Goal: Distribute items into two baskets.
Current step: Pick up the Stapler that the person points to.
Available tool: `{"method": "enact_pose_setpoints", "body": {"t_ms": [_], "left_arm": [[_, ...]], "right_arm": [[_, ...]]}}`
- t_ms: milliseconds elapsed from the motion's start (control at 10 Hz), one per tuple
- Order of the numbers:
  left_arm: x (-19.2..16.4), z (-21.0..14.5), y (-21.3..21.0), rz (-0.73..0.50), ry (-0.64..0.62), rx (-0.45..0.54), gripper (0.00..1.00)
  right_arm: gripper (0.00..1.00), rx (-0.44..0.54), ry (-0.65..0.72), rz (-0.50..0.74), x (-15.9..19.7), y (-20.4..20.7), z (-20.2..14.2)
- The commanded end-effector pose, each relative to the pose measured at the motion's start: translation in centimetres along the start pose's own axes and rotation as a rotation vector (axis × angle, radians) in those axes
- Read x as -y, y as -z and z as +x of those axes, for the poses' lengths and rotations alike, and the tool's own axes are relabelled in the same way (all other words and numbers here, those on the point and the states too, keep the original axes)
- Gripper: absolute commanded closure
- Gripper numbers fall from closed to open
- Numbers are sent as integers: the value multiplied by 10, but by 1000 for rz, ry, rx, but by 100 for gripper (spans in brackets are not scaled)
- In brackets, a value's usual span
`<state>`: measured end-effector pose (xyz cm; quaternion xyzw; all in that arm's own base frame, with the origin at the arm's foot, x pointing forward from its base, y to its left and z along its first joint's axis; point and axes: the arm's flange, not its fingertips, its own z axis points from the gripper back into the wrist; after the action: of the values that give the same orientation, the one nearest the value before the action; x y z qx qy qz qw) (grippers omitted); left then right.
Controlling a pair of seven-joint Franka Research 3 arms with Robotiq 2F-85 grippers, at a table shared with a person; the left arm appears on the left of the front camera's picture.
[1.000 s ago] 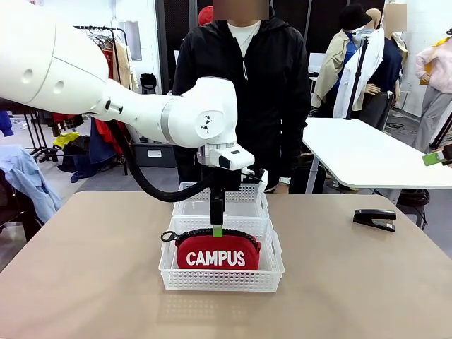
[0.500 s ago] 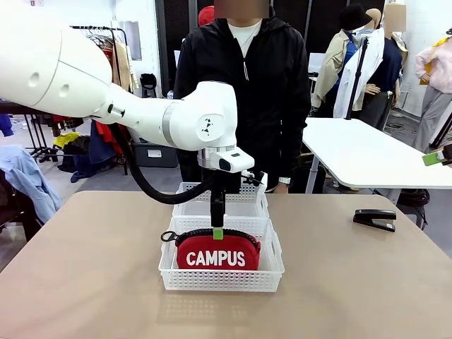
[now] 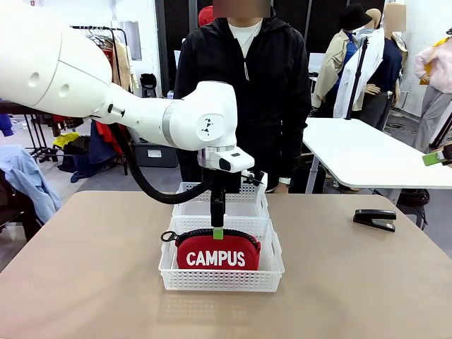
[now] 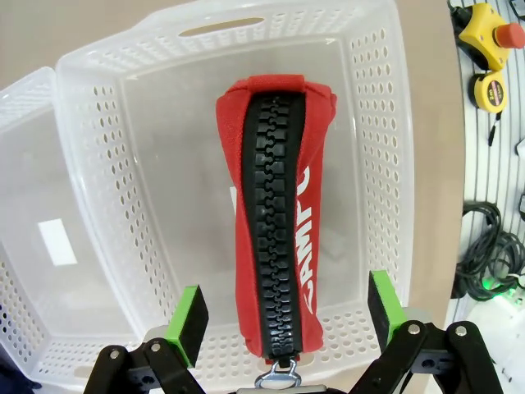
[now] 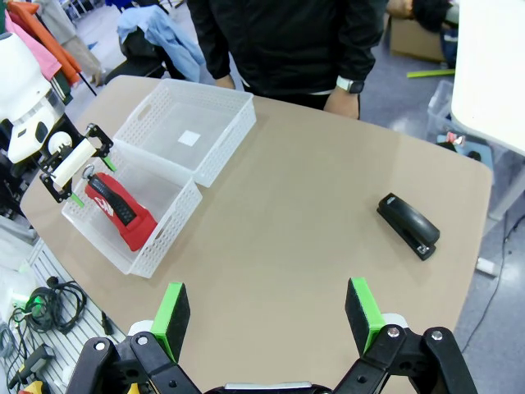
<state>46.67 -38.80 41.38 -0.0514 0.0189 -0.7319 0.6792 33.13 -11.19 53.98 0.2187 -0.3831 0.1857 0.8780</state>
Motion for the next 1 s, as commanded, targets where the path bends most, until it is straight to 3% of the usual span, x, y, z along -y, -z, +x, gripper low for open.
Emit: {"method": "enact_pose_setpoints", "body": {"t_ms": [0, 300, 600, 900], "left_arm": [[1, -2, -3, -4, 0, 12, 0], [0, 0, 0, 0, 0, 0, 0], [7, -27, -58, 197, -161, 74, 0], [33, -82, -118, 348, -314, 148, 0]], "right_arm": [[0, 11, -2, 13, 0, 0, 1], [0, 11, -2, 13, 0, 0, 1], [0, 11, -2, 13, 0, 0, 1], [0, 11, -2, 13, 0, 0, 1]]}}
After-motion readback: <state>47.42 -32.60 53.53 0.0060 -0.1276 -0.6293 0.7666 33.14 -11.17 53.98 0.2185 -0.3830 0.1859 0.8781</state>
